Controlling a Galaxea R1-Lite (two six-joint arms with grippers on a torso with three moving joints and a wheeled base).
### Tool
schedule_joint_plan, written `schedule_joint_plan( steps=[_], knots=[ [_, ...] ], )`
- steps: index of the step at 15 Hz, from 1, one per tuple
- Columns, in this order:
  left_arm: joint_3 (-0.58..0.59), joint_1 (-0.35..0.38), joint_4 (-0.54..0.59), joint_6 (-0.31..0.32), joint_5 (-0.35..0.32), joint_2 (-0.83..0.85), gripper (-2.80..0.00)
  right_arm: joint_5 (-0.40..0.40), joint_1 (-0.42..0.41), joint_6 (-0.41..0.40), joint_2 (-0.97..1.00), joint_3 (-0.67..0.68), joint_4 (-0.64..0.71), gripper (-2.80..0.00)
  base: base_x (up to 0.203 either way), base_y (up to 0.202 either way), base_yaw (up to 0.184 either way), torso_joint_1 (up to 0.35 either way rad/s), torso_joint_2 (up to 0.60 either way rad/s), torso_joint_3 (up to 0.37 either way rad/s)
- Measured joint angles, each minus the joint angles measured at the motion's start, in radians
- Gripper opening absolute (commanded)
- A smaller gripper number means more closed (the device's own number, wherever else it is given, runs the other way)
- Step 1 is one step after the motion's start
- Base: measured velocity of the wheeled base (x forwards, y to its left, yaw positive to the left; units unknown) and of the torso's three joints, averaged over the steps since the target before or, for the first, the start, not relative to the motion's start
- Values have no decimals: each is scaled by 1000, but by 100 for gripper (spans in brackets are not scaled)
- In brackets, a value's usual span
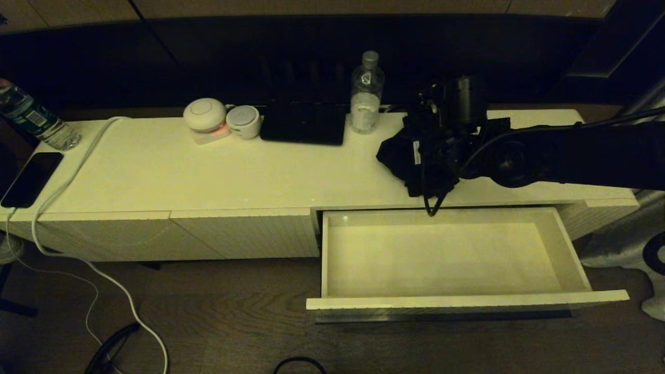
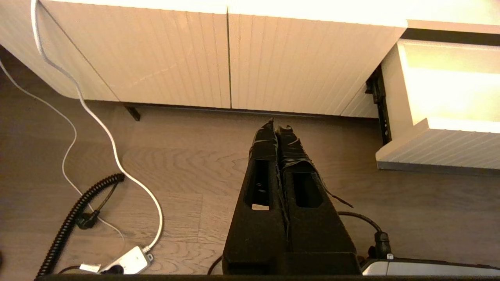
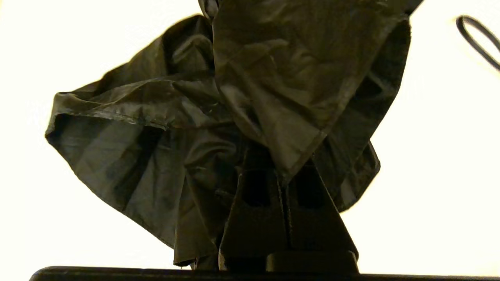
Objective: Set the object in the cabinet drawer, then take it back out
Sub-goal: Take the umbrella out of the drawer and put it on the table
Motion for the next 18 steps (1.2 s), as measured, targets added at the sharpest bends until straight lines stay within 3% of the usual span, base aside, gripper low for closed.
schedule_joint_plan(
  steps=[8, 12, 15, 18],
  knots=[
    [0, 0, 0, 0, 0, 0, -280, -32, 49, -8, -10, 37, 3, 0, 0, 0, 0, 0, 0, 0],
    [0, 0, 0, 0, 0, 0, -280, -27, 84, -95, -67, 112, -7, 0, 0, 0, 0, 0, 0, 0],
    [0, 0, 0, 0, 0, 0, -280, -30, 103, -98, -108, 171, -11, 0, 0, 0, 0, 0, 0, 0],
    [0, 0, 0, 0, 0, 0, -280, -36, 109, -125, -189, 314, -12, 0, 0, 0, 0, 0, 0, 0]
  ],
)
